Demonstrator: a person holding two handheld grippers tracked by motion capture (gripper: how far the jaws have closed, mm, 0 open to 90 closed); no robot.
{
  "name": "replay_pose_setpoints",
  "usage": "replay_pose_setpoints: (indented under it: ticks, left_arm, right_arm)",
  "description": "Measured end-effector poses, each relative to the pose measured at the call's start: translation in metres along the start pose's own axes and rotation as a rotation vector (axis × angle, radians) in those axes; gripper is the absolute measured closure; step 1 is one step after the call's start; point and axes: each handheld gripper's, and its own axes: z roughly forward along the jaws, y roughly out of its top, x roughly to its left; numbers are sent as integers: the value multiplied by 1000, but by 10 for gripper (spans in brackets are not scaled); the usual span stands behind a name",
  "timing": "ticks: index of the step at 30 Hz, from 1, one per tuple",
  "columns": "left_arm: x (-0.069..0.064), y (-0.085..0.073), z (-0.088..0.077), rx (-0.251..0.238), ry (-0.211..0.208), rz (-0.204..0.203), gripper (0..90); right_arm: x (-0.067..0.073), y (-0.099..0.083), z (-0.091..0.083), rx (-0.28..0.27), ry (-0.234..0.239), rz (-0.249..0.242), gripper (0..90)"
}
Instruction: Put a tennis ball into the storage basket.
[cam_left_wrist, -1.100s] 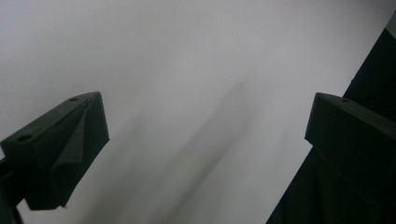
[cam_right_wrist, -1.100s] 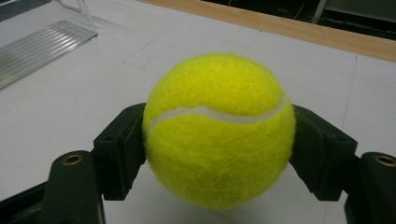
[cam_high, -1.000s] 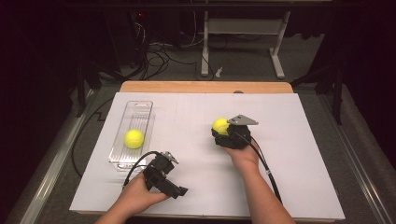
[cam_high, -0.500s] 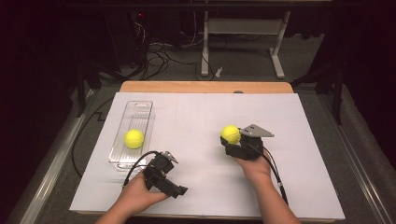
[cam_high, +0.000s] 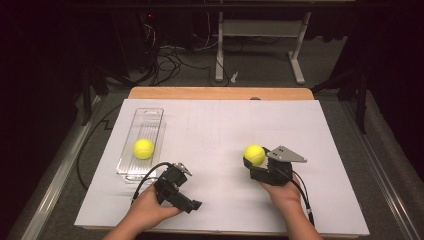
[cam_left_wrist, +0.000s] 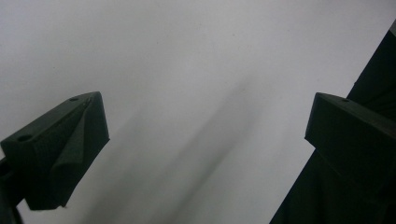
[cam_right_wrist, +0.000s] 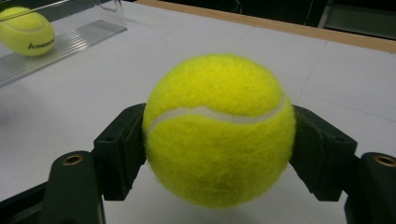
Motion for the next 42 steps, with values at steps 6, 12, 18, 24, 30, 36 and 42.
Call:
replay_pose_setpoints:
  ticks: [6, 12, 18, 24, 30, 36, 42]
  left_arm:
    - [0, 1, 0, 1, 4, 3, 7]
    - [0, 0, -1, 0, 2, 2, 7]
    - [0, 0, 0, -1, 1, 0, 7]
    - [0, 0, -1, -4, -2, 1, 7]
    - [-2, 0, 0, 3, -4, 6, 7]
    - [-1, -1, -1, 1, 3, 7, 7]
    - [1, -4, -1, -1, 3, 4, 7]
  right_arm:
    - [0, -7, -14, -16, 2, -6, 275]
    - [0, -12, -27, -24, 3, -2, 275]
    - [2, -15, -38, -31, 10, -5, 275]
    - [5, -20, -45, -45, 22, -2, 275]
    - [9, -30, -48, -55, 33, 2, 275]
    - [10, -31, -48, -58, 40, -6, 275]
    - [10, -31, -47, -63, 47, -10, 275]
